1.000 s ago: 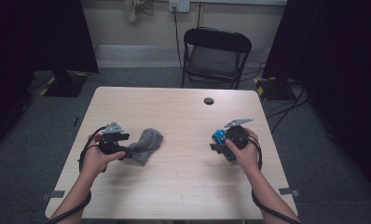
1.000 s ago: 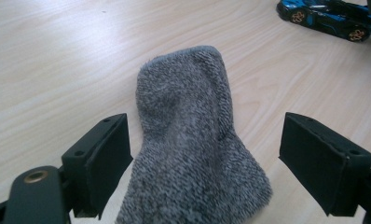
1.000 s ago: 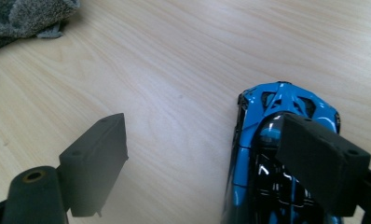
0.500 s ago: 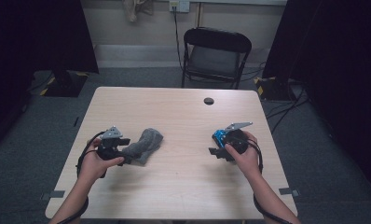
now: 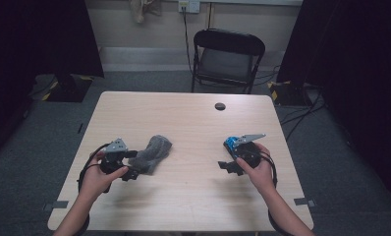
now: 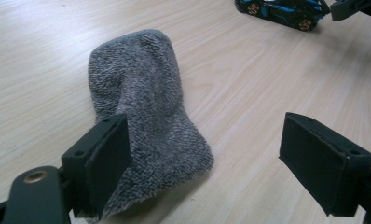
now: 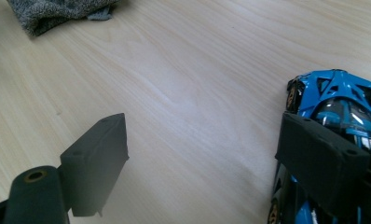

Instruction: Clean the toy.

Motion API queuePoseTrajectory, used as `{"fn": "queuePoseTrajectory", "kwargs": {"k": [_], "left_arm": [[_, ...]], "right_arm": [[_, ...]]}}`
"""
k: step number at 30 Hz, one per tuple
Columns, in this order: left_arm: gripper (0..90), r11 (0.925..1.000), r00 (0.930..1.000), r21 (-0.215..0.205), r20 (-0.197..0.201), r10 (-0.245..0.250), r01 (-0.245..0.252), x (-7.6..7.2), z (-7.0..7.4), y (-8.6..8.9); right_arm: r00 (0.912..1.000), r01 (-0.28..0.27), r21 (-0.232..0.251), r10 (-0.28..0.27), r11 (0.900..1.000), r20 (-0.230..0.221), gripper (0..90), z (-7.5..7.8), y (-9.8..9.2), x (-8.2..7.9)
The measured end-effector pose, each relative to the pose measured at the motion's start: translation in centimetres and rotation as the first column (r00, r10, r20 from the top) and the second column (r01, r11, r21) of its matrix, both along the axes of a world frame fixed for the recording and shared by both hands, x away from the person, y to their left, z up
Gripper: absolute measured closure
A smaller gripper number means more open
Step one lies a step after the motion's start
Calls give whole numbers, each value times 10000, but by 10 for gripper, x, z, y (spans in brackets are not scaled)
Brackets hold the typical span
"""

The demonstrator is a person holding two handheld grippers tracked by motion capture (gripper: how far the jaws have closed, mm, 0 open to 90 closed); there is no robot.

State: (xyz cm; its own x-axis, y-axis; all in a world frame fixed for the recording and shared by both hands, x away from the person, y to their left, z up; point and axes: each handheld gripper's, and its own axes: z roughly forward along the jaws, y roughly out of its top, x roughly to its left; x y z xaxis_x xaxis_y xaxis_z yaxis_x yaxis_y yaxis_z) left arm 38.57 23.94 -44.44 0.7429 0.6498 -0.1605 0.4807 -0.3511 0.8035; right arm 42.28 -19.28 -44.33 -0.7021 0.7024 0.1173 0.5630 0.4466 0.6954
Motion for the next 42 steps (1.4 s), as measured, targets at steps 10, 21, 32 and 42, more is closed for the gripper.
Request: {"fn": "queuePoseTrajectory", "kwargs": {"k": [10, 21, 32, 42], "left_arm": [[159, 9993, 9993, 65, -65, -357, 358, -8, -6, -9], [159, 9973, 9971, 24, -164, -737, 737, -19, -12, -15], [160, 9958, 9957, -16, -104, -916, 916, -27, -12, -19], [159, 9938, 9937, 159, -211, -1098, 1101, -34, -16, -20]], "right_arm": [[9992, -401, -56, 401, 9992, 42, 157, -3, 7, -8], [9985, -552, 132, 552, 9984, 32, 163, -5, 10, -14], [9949, -1006, -72, 1006, 9949, -32, 164, -9, 17, -23], [9924, -1228, -65, 1228, 9924, -90, 164, -18, 23, -32]]}}
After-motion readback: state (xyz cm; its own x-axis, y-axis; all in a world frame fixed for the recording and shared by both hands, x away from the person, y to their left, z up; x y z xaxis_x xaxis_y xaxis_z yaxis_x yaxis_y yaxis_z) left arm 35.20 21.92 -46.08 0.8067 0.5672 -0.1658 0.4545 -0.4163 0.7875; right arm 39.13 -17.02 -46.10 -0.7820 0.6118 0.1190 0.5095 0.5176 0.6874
